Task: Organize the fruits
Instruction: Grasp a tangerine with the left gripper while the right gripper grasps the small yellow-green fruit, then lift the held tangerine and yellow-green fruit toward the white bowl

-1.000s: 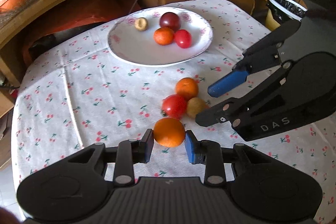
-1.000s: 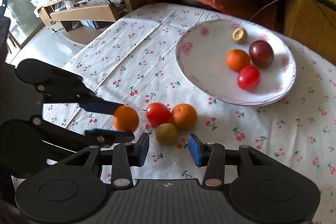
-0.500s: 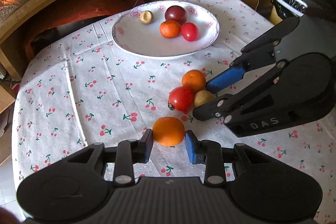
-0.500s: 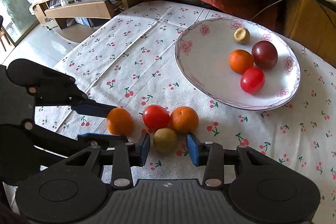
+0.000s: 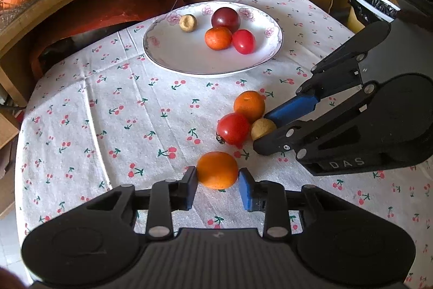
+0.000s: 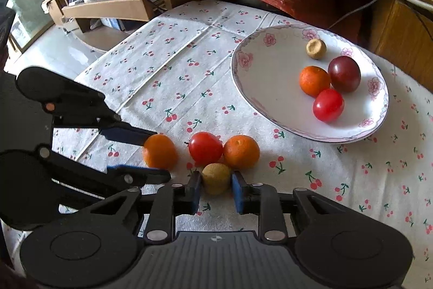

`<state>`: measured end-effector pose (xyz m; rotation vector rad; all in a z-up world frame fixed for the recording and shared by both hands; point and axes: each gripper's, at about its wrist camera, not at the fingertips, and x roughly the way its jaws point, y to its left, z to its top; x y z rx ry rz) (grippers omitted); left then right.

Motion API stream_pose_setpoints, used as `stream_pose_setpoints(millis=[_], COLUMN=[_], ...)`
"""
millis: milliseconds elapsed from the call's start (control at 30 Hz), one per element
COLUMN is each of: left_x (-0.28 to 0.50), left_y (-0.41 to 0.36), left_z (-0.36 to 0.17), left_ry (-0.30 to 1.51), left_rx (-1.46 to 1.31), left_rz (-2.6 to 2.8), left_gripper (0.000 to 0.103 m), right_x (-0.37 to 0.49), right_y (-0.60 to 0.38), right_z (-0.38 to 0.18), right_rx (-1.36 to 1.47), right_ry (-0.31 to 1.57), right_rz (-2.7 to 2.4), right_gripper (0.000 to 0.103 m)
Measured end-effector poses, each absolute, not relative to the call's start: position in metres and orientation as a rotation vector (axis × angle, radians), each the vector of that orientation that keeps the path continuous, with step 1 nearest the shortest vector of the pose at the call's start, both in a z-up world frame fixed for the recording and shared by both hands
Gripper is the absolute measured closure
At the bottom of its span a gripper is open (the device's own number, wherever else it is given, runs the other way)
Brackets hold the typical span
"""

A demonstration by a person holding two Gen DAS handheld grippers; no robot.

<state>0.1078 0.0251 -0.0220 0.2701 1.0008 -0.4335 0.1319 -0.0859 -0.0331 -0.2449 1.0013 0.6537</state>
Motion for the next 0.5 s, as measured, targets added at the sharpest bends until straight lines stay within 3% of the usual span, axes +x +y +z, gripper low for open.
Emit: stream_pose_setpoints(millis=[500], left_x=[0.1054], left_y=[0.0176], left_z=[-0.0146], left_ry=[0.985], left_rx=[0.266], left_rz=[-0.460], left_gripper=[0.063], right_x=[0.1293], right_y=[-0.0911], right_z=[-0.0261], right_rx=[-0.219], right_ry=[1.016], right_rz=[0.662], right_gripper=[0.084])
